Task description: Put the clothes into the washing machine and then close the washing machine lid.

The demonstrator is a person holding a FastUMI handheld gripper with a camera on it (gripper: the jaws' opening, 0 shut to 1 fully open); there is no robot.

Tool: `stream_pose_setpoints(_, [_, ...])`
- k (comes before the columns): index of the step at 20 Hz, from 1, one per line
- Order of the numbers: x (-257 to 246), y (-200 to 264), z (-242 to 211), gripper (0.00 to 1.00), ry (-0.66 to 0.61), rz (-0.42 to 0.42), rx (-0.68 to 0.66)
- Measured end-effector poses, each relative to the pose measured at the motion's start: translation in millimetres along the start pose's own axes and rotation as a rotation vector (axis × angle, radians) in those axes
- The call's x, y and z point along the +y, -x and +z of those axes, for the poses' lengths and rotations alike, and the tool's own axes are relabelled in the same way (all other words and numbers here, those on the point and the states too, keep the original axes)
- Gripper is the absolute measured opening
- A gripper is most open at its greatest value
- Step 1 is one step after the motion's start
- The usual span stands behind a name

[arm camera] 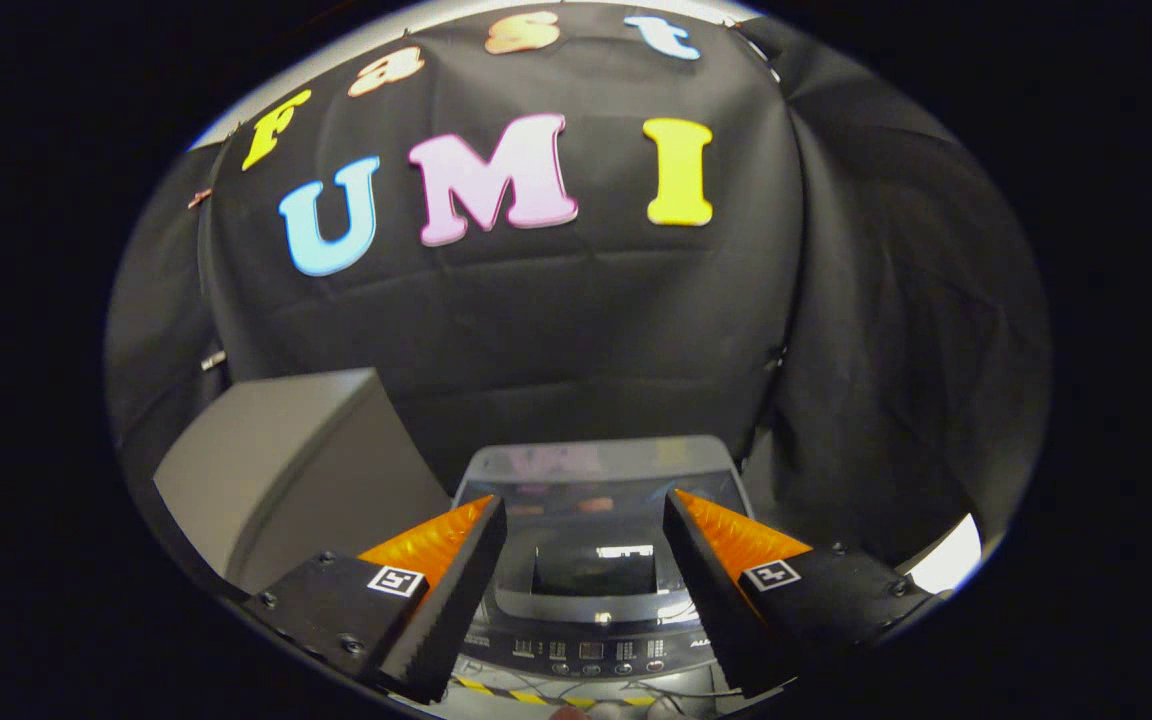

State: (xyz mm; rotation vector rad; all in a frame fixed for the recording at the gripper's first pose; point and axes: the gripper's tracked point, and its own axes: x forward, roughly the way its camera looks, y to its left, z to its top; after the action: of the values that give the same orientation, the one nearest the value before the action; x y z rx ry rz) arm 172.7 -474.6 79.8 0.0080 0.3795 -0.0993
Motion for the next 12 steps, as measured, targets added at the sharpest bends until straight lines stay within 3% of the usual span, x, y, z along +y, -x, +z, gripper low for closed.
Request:
stream_pose_setpoints(8, [39, 54, 85, 1.00, -0.024, -0.006, -0.229])
stream_pose_setpoints(12, [62, 73, 97, 0.99, 0.033, 0.000, -0.279])
